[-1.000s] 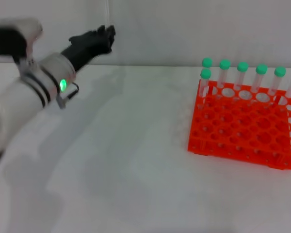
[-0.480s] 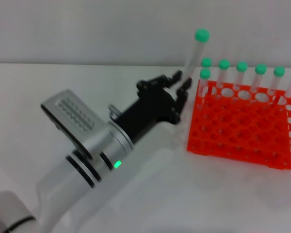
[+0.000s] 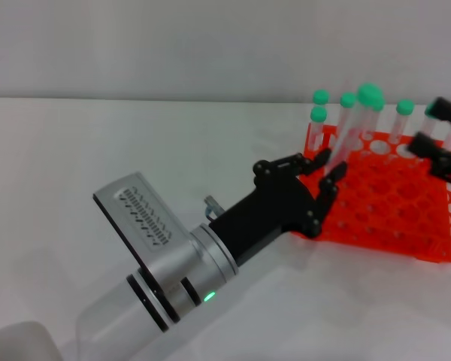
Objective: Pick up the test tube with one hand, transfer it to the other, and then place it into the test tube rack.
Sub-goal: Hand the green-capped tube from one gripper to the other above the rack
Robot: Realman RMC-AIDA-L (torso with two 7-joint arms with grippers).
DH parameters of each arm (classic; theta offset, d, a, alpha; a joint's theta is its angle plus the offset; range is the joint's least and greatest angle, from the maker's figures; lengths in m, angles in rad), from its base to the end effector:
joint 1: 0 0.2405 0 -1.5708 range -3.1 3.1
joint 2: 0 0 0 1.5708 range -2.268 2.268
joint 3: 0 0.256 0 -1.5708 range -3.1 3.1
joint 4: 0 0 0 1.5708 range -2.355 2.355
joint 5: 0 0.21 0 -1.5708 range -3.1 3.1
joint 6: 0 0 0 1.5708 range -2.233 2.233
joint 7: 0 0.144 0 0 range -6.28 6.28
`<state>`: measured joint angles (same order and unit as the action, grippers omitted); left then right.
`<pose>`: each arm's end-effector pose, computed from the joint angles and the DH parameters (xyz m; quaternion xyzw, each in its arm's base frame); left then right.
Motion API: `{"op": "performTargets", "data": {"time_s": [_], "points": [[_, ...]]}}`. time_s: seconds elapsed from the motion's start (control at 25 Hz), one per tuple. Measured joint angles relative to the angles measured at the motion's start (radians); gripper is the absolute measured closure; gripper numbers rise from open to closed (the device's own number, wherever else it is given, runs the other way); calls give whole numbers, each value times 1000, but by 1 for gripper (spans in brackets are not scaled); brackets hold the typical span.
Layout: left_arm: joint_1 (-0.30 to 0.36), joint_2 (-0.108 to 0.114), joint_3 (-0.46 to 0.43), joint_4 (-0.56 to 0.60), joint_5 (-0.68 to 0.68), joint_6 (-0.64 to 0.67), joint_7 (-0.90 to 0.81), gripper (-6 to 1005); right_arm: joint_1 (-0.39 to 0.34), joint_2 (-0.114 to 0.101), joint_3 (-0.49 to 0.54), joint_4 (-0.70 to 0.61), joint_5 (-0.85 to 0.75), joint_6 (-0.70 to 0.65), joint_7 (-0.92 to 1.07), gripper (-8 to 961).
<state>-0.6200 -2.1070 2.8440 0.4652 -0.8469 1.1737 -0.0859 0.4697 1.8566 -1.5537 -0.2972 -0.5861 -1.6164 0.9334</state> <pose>-0.1622 0.3039 -0.1289 -0.8496 -0.0712 -0.4140 0.3190 0.2567 0.3271 0.0499 -0.8385 0.1227 0.4756 0.2360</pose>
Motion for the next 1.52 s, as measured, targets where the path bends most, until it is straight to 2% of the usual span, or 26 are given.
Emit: {"op": "performTargets", "data": {"time_s": [0.24, 0.64, 1.12, 1.2, 1.4, 1.52], "points": [[2, -1, 0, 6, 33, -21, 1, 811, 55, 21, -2, -1, -57, 39, 24, 120], [-4, -1, 0, 8, 35, -85, 7, 811, 77, 20, -2, -31, -99, 48, 78, 120], [-12, -1, 0, 3, 36, -97, 11, 811, 97, 22, 1, -42, -134, 108, 118, 322], [-14, -1, -1, 3, 36, -99, 11, 811, 96, 24, 3, -45, -134, 108, 118, 433], [-17, -1, -1, 1, 36, -100, 11, 811, 92, 24, 4, -54, -135, 109, 106, 498], [-17, -1, -2, 0, 34, -102, 11, 810, 92, 24, 3, -54, -135, 110, 97, 608]]}}
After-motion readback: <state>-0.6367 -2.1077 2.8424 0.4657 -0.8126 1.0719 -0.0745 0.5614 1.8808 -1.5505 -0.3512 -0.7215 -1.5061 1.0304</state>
